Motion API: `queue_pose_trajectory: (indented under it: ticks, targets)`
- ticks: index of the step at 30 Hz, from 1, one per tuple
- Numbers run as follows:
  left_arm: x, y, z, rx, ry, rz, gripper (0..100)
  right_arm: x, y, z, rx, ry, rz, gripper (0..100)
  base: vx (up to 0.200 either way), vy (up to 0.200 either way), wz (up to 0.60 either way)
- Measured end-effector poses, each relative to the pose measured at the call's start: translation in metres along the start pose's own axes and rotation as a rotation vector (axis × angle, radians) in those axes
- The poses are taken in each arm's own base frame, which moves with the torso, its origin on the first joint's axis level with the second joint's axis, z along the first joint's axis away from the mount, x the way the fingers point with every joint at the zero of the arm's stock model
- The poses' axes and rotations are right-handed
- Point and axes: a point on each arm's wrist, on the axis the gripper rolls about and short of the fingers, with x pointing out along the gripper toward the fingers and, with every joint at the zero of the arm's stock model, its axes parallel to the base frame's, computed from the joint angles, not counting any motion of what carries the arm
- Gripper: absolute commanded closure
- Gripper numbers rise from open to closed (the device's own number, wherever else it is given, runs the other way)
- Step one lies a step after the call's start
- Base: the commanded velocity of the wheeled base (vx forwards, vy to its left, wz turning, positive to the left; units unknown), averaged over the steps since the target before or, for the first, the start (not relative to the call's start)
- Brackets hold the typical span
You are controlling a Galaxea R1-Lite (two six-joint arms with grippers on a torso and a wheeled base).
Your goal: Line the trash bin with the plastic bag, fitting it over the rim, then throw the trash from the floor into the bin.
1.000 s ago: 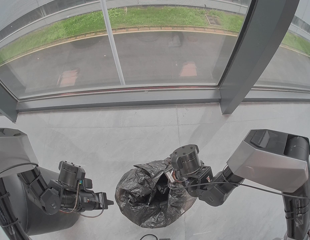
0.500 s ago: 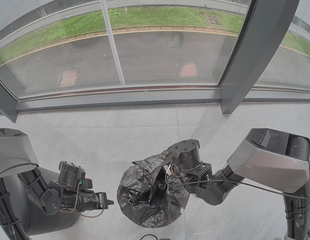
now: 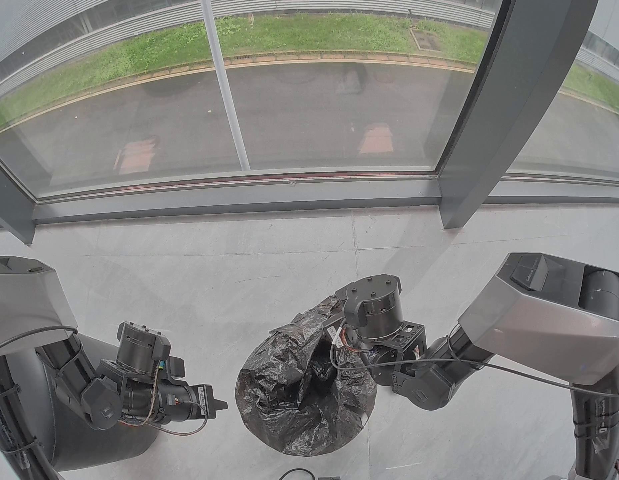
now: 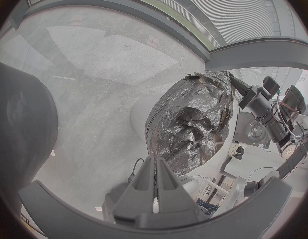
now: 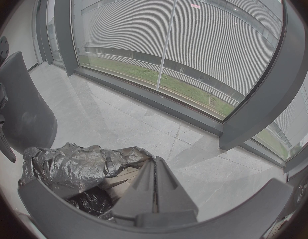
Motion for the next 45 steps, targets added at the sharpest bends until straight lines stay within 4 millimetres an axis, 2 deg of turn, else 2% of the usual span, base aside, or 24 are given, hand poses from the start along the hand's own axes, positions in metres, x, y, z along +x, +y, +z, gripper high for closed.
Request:
queue_pose_trajectory:
  ticks: [13,14,22,26,33,37,40,45]
  targets:
    - [0.000,0.000,0.000,-0.001,0.002,0.001,100,0.001,0.012,-0.022,-0.007,0.042,0.041,100,0.000,0.000,0.00]
    - [0.000,0.000,0.000,-0.001,0.002,0.001,100,0.001,0.013,-0.023,-0.005,0.038,0.041,0,0.000,0.000,0.00]
    - [-0.001,0.000,0.000,0.000,-0.002,-0.002,100,0.001,0.011,-0.022,0.004,0.027,0.038,0,0.000,0.000,0.00]
    - [-0.003,-0.001,0.001,-0.001,-0.009,-0.006,100,-0.002,0.007,-0.014,0.018,0.003,0.063,0,0.000,0.000,0.00]
    - [-0.012,-0.008,0.007,0.000,-0.065,-0.034,100,-0.020,0.002,0.000,0.098,-0.066,0.129,0,0.000,0.000,0.00]
    - [-0.018,-0.013,0.011,0.000,-0.103,-0.053,100,-0.032,-0.004,-0.003,0.158,-0.084,0.214,0,0.000,0.000,0.00]
    - [-0.020,-0.017,0.015,0.018,-0.136,-0.068,100,-0.034,-0.016,-0.008,0.229,-0.083,0.261,0,0.000,0.000,0.00]
    - [-0.014,-0.034,0.022,0.093,-0.189,-0.093,100,-0.033,-0.042,-0.018,0.327,-0.110,0.235,0,0.000,0.000,0.00]
